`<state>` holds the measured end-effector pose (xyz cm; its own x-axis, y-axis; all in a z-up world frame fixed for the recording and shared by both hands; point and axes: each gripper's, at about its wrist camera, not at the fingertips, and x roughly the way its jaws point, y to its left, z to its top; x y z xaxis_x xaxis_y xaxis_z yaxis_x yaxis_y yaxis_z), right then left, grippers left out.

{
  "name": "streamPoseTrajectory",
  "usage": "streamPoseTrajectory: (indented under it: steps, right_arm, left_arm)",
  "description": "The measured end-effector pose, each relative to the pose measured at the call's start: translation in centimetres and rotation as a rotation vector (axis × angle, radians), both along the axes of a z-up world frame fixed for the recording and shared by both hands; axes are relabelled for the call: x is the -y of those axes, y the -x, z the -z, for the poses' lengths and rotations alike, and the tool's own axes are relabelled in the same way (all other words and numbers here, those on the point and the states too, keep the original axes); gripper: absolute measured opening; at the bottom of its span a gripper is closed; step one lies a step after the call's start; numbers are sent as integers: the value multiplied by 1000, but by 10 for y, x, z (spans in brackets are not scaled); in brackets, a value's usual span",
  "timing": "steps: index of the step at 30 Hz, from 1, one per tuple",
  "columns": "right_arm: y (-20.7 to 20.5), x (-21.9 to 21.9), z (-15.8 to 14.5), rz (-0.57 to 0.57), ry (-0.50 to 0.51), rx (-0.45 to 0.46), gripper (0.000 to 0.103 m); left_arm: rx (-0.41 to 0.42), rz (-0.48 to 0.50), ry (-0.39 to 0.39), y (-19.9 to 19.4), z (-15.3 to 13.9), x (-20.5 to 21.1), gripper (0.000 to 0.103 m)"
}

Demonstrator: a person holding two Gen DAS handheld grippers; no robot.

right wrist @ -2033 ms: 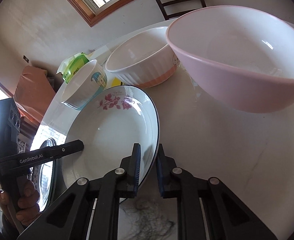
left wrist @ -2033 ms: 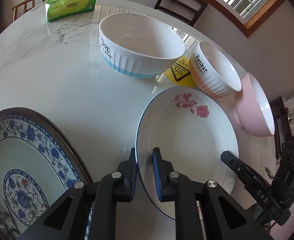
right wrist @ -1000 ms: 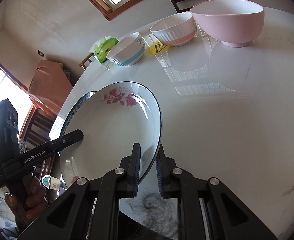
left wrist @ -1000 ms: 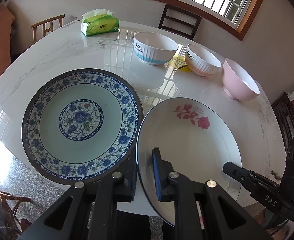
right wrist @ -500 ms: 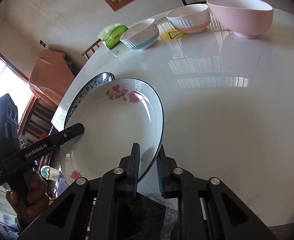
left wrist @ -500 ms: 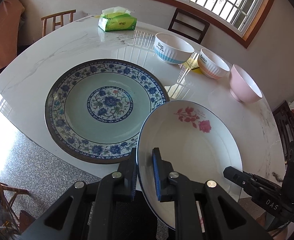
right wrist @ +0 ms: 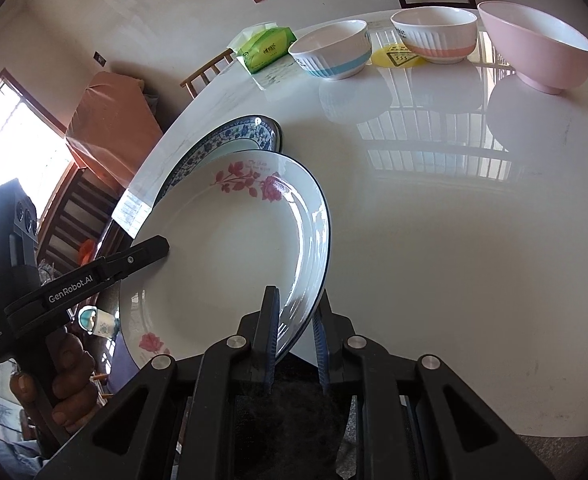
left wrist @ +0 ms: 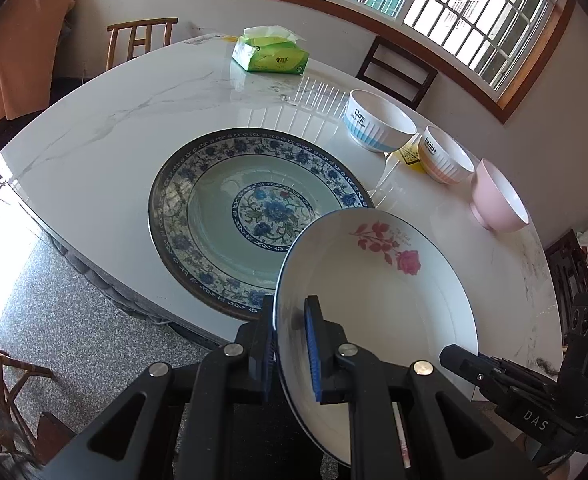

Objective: Organize plates and bowls
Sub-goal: 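Lift the rose plate and carry it over the floral plate stack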

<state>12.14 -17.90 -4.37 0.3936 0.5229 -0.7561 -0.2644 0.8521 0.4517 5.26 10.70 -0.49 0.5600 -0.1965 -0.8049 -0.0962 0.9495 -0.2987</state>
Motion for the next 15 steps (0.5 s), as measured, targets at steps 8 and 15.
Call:
streamPoseTrajectory:
  steps: [8,15]
  right_arm:
    - [-5,-14,-7,-30,12,20,17]
    - [-14,-33,-13,-69,20,38,17]
  left_arm:
    - [14,-38,3,0,-8,-19,14]
    - [27,-80,-6,-5,-14,-39,14]
